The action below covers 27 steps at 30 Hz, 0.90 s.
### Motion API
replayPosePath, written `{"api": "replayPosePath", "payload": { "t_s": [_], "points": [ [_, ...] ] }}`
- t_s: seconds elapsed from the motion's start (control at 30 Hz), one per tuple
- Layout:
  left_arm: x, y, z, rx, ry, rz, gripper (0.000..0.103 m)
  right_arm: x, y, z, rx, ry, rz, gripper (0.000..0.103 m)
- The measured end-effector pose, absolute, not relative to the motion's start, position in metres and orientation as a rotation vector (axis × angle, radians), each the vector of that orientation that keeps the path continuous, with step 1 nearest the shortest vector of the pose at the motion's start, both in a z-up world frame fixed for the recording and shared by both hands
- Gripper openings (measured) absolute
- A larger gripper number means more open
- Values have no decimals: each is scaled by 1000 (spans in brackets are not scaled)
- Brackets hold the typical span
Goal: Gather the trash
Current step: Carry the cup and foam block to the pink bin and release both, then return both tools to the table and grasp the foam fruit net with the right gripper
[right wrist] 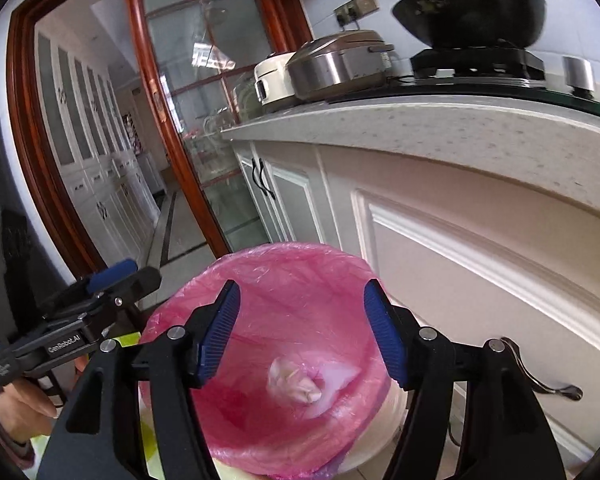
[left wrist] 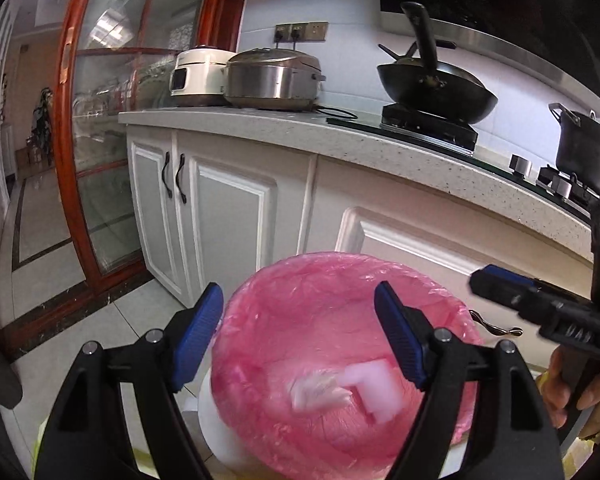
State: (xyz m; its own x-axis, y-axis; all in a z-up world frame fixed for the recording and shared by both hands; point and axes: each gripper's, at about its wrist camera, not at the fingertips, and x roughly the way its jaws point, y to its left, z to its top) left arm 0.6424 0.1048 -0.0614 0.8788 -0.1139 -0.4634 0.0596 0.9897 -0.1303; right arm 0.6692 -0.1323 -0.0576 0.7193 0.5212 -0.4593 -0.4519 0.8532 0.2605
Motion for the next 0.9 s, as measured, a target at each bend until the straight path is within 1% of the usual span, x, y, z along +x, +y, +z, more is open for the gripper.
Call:
{"api": "replayPosePath", "payload": {
  "t_s": [0.1,0.13,0.17,0.2,0.23,0.27,0.3,0.47,0.6,0.73,0.9],
  "points": [
    [621,105,-53,-103,476,-81,75,649,-138,-44,121,537,540,62],
    [609,105,-46,-100,463,-81,78,640,-140,-38,120,527,542,62],
    [600,104,-42,-97,454,-81,85,625,-144,-27,122,507,547,63],
    [585,103,-32,-91,438,-73,90,609,-149,-15,131,486,551,69],
    [565,102,-19,-83,409,-50,97,596,-154,-5,142,465,556,73],
    [546,101,-8,-83,381,-35,98,573,-161,9,161,427,564,83],
    [528,100,4,-89,358,-33,98,561,-165,17,168,406,565,86],
    [444,85,50,-66,290,-76,99,452,-184,70,135,305,517,86],
    [371,72,72,-52,260,-115,99,366,-194,91,63,232,475,86],
    [297,63,76,-69,252,-153,99,298,-201,91,27,206,441,86],
    [223,54,59,-55,251,-134,99,220,-213,62,39,234,422,86]
  ]
}}
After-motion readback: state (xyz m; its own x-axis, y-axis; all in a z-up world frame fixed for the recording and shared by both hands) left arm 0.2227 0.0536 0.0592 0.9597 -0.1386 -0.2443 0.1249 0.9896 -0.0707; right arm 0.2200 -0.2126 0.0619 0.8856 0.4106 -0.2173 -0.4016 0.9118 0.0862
